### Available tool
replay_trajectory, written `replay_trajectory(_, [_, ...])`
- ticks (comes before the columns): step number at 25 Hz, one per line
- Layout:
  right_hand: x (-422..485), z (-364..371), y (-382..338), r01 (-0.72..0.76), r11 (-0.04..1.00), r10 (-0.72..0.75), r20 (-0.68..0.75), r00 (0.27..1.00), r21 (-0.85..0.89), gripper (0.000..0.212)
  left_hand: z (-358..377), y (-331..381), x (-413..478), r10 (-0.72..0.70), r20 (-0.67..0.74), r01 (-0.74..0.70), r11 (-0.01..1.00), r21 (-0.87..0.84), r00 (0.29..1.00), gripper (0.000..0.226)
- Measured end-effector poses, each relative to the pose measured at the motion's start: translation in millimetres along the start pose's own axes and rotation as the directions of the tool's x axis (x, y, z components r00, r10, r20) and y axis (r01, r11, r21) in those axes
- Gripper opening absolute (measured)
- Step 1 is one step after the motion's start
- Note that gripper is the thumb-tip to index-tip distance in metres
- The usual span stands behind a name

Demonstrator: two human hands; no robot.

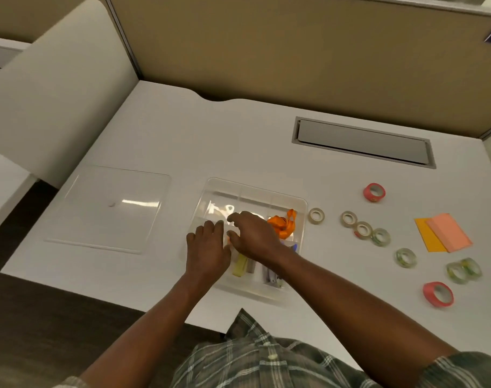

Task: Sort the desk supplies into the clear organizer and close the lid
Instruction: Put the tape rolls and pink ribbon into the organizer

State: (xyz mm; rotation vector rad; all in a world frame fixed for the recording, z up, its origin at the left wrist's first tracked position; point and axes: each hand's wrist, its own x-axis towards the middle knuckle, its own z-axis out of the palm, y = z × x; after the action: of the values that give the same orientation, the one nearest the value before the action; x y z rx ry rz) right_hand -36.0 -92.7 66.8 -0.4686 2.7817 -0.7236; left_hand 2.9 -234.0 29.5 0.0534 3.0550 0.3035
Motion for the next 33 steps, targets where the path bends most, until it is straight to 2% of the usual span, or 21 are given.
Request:
replay_trajectory(7, [-59, -50, 112, -0.202, 0.978, 0.207, -0.187, 0.96, 0.044, 0.028, 2, 119, 23, 0.283, 0.001, -0.281, 0.954, -0.102, 0.959, 0.05])
replay_trajectory(11, [-104, -72, 195, -0.37, 0.929, 0.35, -0.261, 0.9, -0.029, 0.035, 20, 186, 33, 0.453, 0.049, -0.45, 0.891, -0.057, 0.89, 0.052])
replay_trajectory(13, [-128, -79, 236, -0.47, 0.879, 0.438, -0.245, 0.865, -0.084, 0.045, 34, 215, 41, 0.503, 0.112, -0.503, 0.864, -0.029, 0.857, 0.056])
replay_trajectory(16, [-160, -84, 283, -0.609, 0.777, 0.588, -0.16, 0.793, -0.158, 0.063, 56, 242, 53, 0.482, 0.243, -0.502, 0.865, 0.022, 0.842, 0.065])
replay_trajectory(18, [-176, -82, 304, -0.643, 0.748, 0.638, -0.085, 0.765, -0.164, 0.07, 69, 252, 61, 0.43, 0.297, -0.468, 0.881, 0.067, 0.853, 0.066])
replay_trajectory(22, [-194, -78, 321, -0.639, 0.749, 0.645, -0.029, 0.763, -0.175, 0.066, 81, 261, 71, 0.302, 0.351, -0.364, 0.923, 0.125, 0.886, 0.062])
replay_trajectory(27, [-200, -78, 321, -0.595, 0.77, 0.589, -0.1, 0.802, -0.231, 0.046, 84, 264, 65, 0.301, 0.287, -0.351, 0.925, 0.145, 0.91, 0.048])
replay_trajectory(33, [-200, -67, 305, -0.567, 0.798, 0.561, -0.091, 0.823, -0.203, 0.041, 92, 257, 30, 0.273, 0.232, -0.297, 0.952, 0.073, 0.934, 0.04])
